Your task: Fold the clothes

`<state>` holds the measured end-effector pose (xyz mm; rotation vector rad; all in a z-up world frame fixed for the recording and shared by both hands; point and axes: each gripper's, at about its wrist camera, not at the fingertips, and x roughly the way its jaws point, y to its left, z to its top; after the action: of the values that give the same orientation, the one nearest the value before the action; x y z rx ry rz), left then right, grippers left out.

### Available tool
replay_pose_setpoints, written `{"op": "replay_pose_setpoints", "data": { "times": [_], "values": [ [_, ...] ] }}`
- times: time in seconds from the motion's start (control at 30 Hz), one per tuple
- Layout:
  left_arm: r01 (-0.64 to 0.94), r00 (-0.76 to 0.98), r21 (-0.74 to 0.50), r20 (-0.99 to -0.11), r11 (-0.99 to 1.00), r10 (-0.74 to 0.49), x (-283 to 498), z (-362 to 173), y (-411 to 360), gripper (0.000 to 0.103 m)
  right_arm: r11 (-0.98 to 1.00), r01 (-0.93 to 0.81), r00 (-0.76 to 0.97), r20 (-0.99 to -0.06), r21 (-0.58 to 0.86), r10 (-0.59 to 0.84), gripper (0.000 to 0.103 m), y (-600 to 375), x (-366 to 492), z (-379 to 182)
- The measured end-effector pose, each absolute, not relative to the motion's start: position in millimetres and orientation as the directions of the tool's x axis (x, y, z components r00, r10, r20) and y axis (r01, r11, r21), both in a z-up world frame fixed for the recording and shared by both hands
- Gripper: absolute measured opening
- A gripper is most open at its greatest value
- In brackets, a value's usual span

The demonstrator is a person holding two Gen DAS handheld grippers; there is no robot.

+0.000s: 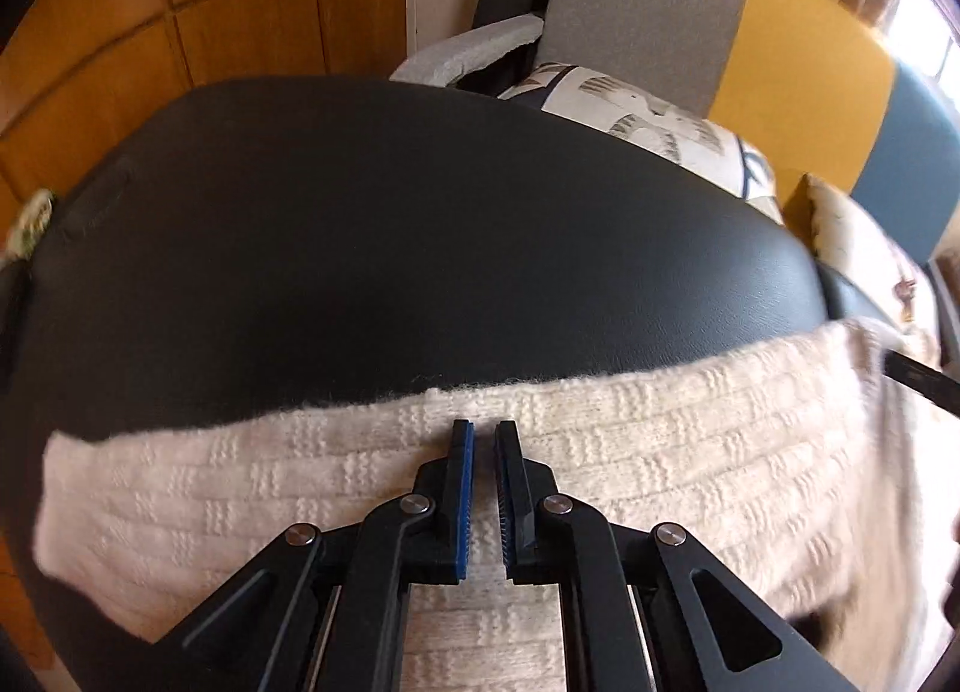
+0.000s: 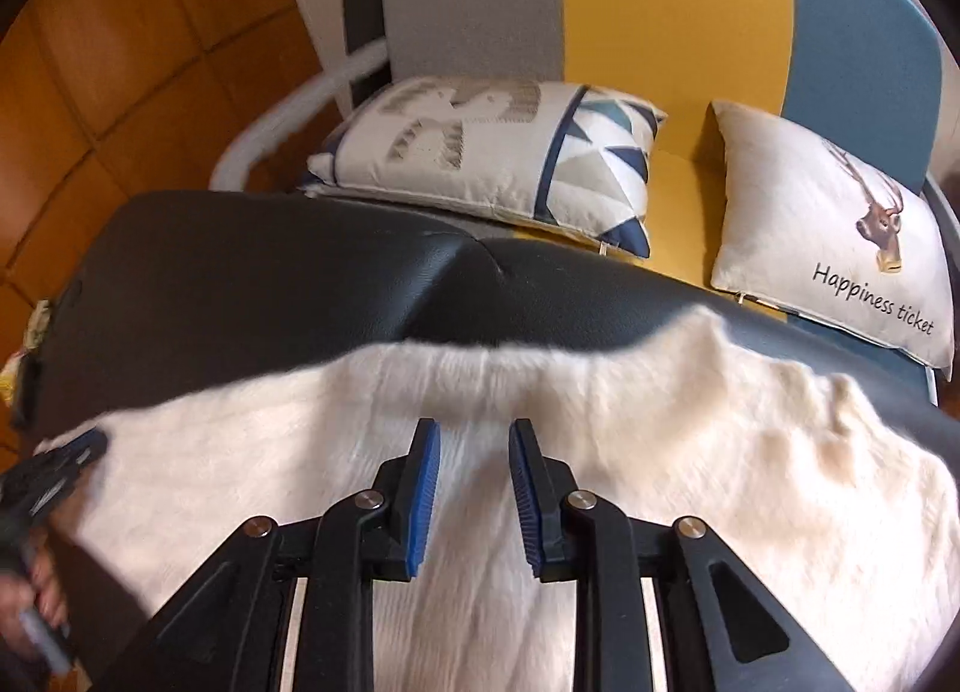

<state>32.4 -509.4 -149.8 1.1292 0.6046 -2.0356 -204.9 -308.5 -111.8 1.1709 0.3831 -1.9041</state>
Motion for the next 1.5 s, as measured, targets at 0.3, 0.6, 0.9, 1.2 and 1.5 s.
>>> {"op": "replay_pose_setpoints", "data": {
  "times": [0.3,0.6,0.9,1.2,1.5],
  "values": [
    [0.697,-0.508,-0.176,-0.805,-0.695,-0.306,54,-92,-457,0.009,-0.608,0.752,-0.140,-0.840,0.255,-0.524,0.024,-109,-143,-70],
    [0.380,-0.576,-0.269,-0.818,-0.885,0.001,104,-103,-274,0.010,-0.733,0.633,-0.056,-0.929,0.250,-0.366,0.024,49,-80,-125],
    [0.176,-0.468,-0.017,-0.881,-0.984,-0.069,114,-135,-190,0.011,-0.786,0.572,-0.112,-0.927,0.235,-0.359,0.023,77,-47,-143],
    [0.143,-0.411,0.092,-0.900,-0.985,-0.144,111,-137,-221,0.016,-0.786,0.564,-0.110,-0.920,0.253,-0.375,0.021,86,-27,-144],
    [0.268,-0.554,-0.122,-0.831,-0.956,-0.049,97,-77,-214,0.019,-0.729,0.218,-0.269,-0.678,0.649,-0.684,0.023,196,-61,-126]
  ]
}}
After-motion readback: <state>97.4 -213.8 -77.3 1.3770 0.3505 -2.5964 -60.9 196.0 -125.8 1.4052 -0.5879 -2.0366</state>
